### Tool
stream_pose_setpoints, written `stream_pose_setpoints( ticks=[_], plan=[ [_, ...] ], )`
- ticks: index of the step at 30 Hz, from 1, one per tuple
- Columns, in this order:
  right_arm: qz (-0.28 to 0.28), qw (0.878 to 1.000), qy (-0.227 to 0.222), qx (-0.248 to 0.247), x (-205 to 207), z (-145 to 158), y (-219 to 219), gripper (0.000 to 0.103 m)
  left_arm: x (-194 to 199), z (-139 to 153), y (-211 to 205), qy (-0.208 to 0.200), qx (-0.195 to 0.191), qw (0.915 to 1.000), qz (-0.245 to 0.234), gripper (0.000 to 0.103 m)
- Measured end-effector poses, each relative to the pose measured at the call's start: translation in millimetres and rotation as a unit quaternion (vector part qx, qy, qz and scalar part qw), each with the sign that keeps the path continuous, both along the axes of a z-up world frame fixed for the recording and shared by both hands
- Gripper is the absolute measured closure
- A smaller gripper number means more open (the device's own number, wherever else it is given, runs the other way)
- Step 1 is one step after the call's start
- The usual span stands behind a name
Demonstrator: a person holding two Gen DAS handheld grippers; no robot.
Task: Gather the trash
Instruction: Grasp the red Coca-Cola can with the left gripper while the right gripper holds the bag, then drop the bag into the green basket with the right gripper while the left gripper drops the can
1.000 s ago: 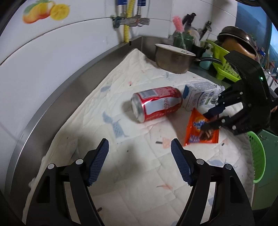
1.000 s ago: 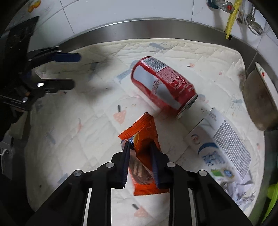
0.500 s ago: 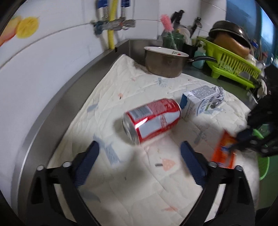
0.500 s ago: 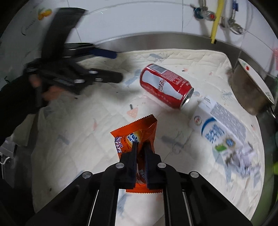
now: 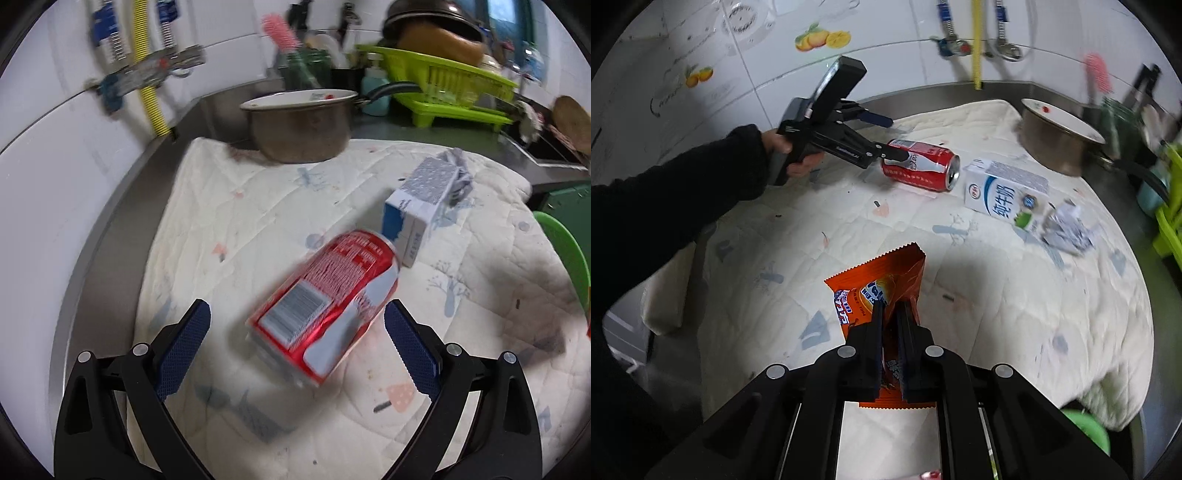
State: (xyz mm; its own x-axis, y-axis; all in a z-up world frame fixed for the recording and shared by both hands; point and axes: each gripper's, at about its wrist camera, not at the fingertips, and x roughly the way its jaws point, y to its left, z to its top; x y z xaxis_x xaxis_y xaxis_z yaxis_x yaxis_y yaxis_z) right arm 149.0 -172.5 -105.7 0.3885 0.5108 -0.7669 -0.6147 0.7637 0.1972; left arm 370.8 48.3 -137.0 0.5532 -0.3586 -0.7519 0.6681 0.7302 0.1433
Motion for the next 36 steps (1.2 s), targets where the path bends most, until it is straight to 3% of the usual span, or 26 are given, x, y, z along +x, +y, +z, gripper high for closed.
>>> stream_pose_setpoints(
  ticks=[8, 12, 23, 29, 36],
  plan=[
    [-0.038, 0.999, 0.006, 0.002, -27, 4, -14, 0.096, 11, -18, -26, 0.007, 0.049, 0.9973, -0.054, 0.010],
    [-0.059, 0.998, 0.008, 0.005, -36, 6, -26, 0.096, 10, -27, -29, 0.019, 0.065, 0.9955, -0.066, 0.024],
    [-0.142, 0.990, 0.015, 0.019, -61, 0, -71, 0.096, -8, -25, -29, 0.002, 0.105, 0.9943, -0.014, 0.032],
    [-0.223, 0.975, 0.017, -0.003, -82, -12, -117, 0.096, -32, -10, -29, 0.008, 0.101, 0.9941, 0.039, 0.033],
    [-0.337, 0.939, 0.029, -0.062, -111, -39, -188, 0.096, -80, 15, -46, 0.006, 0.070, 0.9959, 0.056, 0.034]
  ],
)
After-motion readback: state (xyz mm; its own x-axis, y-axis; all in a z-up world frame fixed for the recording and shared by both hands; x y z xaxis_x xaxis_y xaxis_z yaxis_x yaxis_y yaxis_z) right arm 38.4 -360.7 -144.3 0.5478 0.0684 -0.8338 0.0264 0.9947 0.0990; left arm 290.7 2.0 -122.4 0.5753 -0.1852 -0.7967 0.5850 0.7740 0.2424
